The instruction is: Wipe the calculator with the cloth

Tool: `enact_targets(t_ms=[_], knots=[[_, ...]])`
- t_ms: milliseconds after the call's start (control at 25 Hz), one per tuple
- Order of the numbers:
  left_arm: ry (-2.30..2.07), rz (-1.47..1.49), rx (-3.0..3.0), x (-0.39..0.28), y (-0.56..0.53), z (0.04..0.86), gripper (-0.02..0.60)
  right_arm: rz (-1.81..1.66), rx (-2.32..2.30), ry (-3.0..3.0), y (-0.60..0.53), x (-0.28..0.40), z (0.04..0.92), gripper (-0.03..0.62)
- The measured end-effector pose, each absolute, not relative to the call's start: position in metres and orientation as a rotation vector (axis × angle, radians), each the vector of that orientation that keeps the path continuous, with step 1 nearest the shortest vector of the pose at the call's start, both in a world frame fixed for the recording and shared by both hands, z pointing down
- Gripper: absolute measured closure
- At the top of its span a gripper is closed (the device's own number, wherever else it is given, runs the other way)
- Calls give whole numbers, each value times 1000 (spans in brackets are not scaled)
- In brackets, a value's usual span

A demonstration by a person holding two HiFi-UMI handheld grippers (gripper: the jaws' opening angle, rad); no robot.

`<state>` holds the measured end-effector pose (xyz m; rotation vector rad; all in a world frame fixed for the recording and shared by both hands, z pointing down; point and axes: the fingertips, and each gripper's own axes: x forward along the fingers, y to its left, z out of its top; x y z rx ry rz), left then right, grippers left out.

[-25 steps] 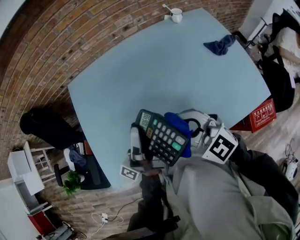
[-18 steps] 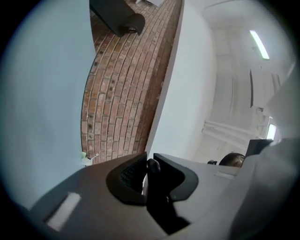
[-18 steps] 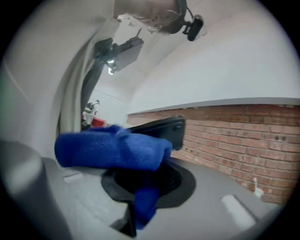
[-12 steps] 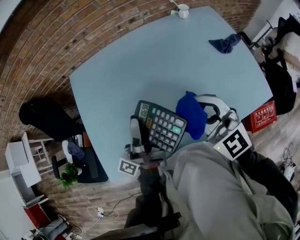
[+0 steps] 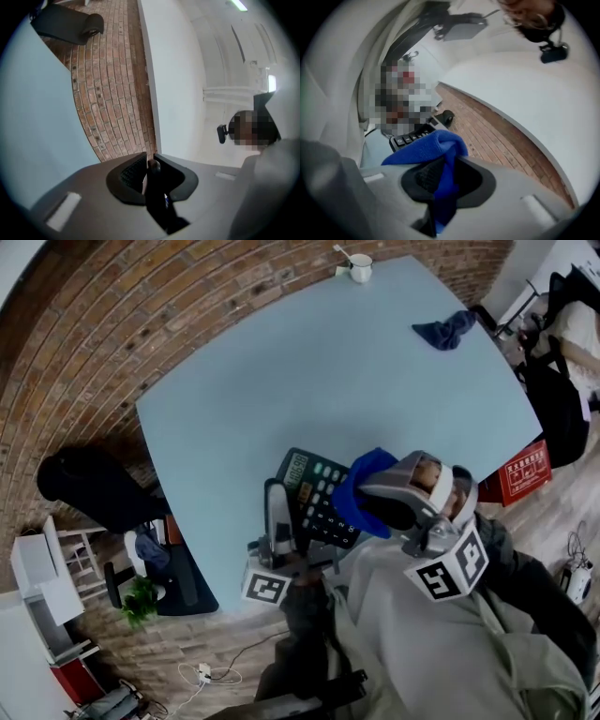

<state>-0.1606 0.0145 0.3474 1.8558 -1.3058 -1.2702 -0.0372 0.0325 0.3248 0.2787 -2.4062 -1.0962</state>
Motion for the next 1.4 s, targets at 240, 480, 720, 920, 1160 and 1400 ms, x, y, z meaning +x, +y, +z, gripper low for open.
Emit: enact_targets(t_ms=[240, 480, 720, 920, 1160, 1400], knots=[[-1422, -1047, 1946, -136, 8, 353, 535, -1205, -9, -2360, 89, -75, 355, 526], [-1416, -1041, 1925, -140, 13, 359, 531, -1122, 235, -2303, 15, -61, 359, 526], [-1398, -986, 1893, -135, 8, 376, 531, -1060, 326, -2314, -12, -76, 371, 526], [-1444, -984, 1809, -156, 6, 400, 532, -994, 111, -2403, 30, -97, 391, 526], [-1416, -946, 1808, -170, -3, 425, 531, -785, 12, -2447, 32, -76, 423, 526], [-1258, -867, 1869, -156, -32, 447, 531, -589, 378, -2435, -63, -88, 446, 526]])
